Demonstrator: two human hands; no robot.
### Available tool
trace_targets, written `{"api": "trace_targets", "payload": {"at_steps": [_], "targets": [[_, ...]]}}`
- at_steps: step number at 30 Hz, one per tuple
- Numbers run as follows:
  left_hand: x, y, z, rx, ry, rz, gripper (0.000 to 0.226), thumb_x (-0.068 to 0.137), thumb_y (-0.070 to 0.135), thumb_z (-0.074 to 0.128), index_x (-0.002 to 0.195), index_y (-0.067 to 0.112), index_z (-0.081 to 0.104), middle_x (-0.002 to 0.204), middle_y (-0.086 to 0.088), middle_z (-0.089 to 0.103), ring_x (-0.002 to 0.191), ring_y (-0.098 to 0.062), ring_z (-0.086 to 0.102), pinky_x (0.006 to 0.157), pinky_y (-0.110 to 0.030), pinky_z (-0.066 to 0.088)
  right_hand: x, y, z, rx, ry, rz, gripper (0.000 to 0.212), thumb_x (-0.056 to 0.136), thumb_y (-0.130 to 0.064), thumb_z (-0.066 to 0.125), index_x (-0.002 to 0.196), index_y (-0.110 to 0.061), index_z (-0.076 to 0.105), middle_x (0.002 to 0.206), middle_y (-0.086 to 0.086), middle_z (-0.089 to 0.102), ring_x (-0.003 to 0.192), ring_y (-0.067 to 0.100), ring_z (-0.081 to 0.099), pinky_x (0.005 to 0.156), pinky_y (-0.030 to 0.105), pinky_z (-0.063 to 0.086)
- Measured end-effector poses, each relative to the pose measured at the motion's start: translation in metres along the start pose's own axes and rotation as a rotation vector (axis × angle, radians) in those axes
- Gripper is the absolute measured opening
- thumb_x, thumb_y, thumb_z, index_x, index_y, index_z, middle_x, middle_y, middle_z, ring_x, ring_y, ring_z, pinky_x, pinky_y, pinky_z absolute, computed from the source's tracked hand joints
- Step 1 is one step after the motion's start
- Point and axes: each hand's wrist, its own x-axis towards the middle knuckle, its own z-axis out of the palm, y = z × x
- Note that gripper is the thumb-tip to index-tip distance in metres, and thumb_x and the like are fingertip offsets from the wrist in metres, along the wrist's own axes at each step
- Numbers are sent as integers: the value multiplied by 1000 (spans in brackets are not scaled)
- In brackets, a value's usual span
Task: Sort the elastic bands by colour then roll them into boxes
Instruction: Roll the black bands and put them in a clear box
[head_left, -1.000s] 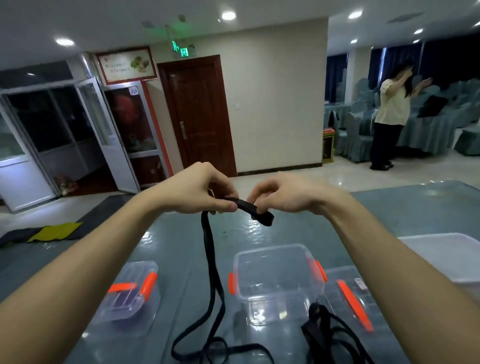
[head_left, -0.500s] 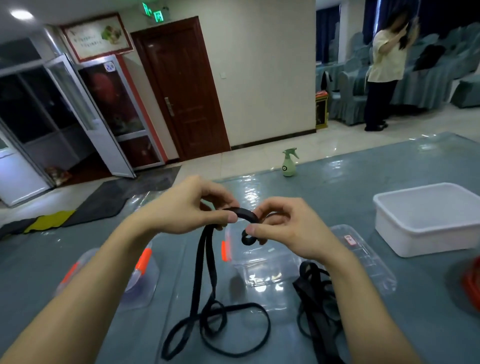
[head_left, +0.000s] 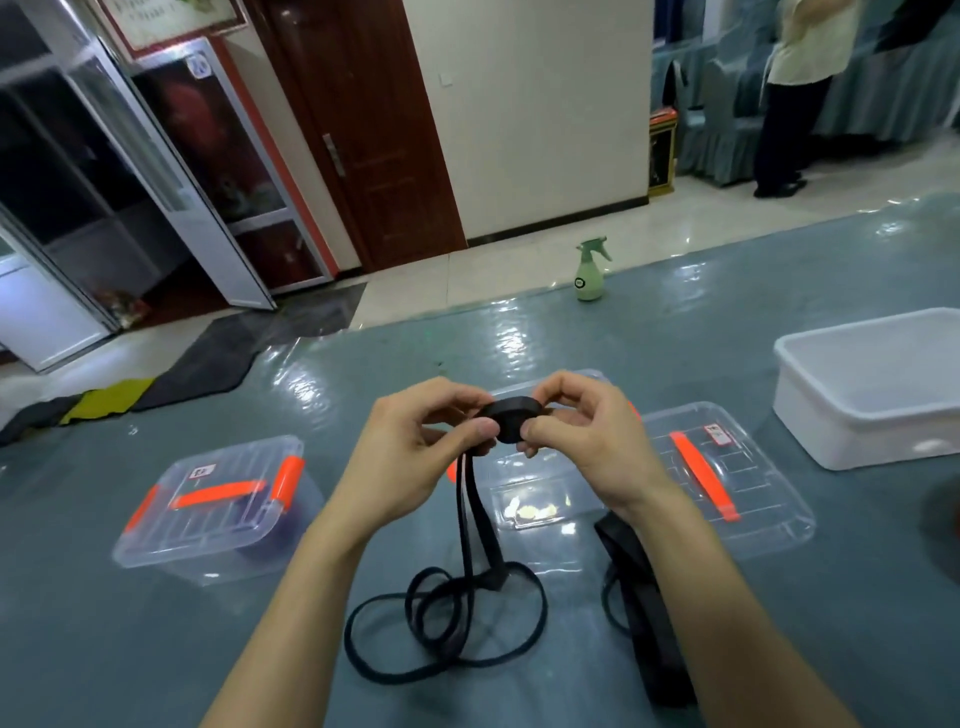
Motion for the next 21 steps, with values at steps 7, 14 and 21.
{"api": "trace_targets", "payload": {"at_steps": [7,14,21], "targets": [[12,-3,-12,-4,11,25,14,95,20,78,108,24,81,101,0,76,97,-24,77,79,-29,67,16,18,23,134,9,9,20,64,-20,81,81,-17,71,78,15,74,74,25,74,90,49,59],[4,-12,-23,-108,67,-41,27,94,14,81,121,14,83,109,-8,78,106,-32,78,93,-53,66,21,19,43,427,40,46,24,66,-8,80,85,-7,67,85,18,71,69,24,71,76,32,60],[4,-4,-25,-207,143,-40,36,86,11,89,119,25,84,109,-2,85,105,-21,81,91,-34,66,19,15,51,678,-9,62,19,79,1,75,95,-3,65,94,19,75,87,28,78,85,31,63]]}}
